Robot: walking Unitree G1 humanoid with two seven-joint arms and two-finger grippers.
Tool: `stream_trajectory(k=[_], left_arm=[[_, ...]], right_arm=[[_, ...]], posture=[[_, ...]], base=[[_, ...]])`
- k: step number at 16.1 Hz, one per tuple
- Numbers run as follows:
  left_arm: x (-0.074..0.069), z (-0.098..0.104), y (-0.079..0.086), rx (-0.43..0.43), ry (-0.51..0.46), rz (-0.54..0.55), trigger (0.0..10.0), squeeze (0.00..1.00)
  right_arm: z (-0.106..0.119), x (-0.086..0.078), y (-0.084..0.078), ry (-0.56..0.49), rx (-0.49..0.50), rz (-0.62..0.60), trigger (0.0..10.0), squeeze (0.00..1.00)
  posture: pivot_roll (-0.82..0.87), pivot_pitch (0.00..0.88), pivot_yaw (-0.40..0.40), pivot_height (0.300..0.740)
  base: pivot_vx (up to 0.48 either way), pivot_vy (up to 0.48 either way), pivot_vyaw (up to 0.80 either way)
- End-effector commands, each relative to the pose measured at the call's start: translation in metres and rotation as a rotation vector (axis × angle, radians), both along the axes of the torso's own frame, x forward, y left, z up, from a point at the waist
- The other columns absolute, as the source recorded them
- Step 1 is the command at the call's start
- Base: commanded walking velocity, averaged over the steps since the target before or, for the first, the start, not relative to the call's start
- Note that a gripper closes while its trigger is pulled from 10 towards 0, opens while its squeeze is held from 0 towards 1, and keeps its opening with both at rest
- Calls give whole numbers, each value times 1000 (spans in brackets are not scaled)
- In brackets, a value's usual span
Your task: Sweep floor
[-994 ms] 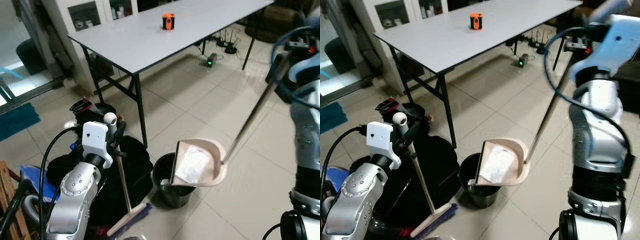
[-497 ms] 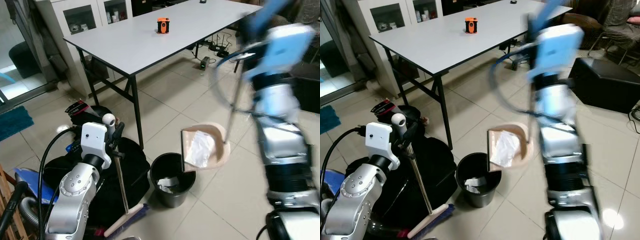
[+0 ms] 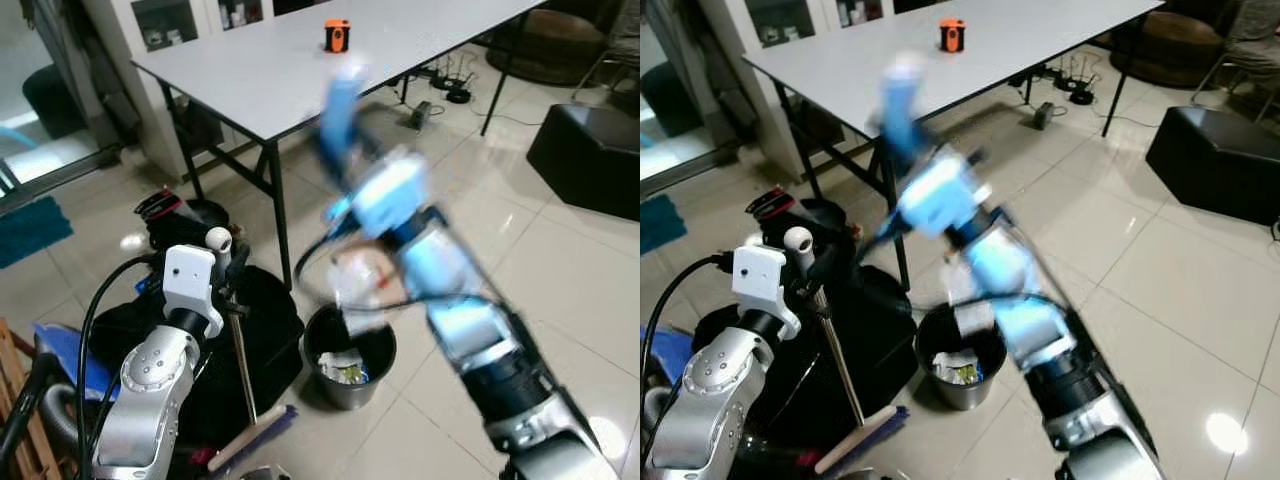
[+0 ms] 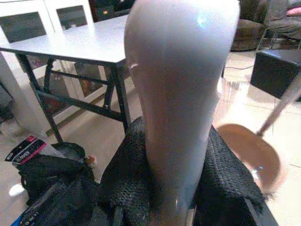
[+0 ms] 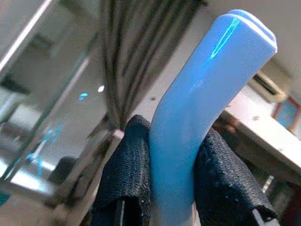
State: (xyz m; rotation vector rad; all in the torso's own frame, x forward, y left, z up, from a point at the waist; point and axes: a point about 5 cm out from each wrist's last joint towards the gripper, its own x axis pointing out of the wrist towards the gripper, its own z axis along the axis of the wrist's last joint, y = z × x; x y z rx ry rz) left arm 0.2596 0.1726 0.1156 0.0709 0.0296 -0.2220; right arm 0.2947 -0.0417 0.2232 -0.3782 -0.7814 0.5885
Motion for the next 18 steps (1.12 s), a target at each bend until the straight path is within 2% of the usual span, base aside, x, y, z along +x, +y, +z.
stream_trajectory(k=[1, 3, 5, 6, 8, 9, 10, 12, 14, 16, 18], left_arm=[[1, 6, -1, 14, -32, -3, 10000, 0], [1, 6, -2, 12, -32, -4, 10000, 0], [1, 5, -2, 12, -31, -5, 10000, 0], [2, 3, -4, 11, -16, -8, 10000, 0], [4, 3, -9, 26, -14, -30, 10000, 0], [5, 4, -9, 26, -14, -42, 10000, 0], [4, 5, -9, 25, -16, -47, 10000, 0], [3, 6, -8, 18, -6, -71, 10000, 0], [-1, 5, -9, 18, -3, -74, 10000, 0], [-3, 5, -10, 19, -1, -77, 10000, 0], [-4, 8, -11, 17, -4, -87, 10000, 0]], right_arm=[[3, -7, 7, -69, -31, 41, 10000, 0], [-9, -10, 12, -73, -138, 41, 10000, 0], [-12, -8, 10, -80, -172, 13, 10000, 0], [-3, -2, -2, -107, -137, -56, 10000, 0], [35, 7, -36, -130, 23, -207, 10000, 0], [44, 11, -52, -102, 78, -279, 10000, 0], [46, 13, -59, -86, 95, -311, 10000, 0], [35, 19, -99, 67, 174, -467, 10000, 0], [16, 13, -123, 176, 184, -561, 10000, 0], [8, 9, -131, 211, 167, -604, 10000, 0], [-1, 3, -146, 215, 96, -706, 10000, 0]], posture=[[-19, 0, 34, 740], [-20, 0, 33, 740], [-23, 0, 33, 740], [-24, 0, 33, 740], [-27, 0, 27, 740], [-30, 0, 27, 740], [-34, 0, 28, 740], [-43, 0, 27, 740], [-43, 2, 20, 740], [-42, 2, 17, 740], [-43, 6, 16, 740]], base=[[0, 0, 0], [0, 0, 0], [0, 0, 0], [0, 0, 0], [0, 0, 0], [0, 0, 0], [0, 0, 0], [0, 0, 0], [-262, 0, 0], [-277, 0, 0], [-277, 0, 0]])
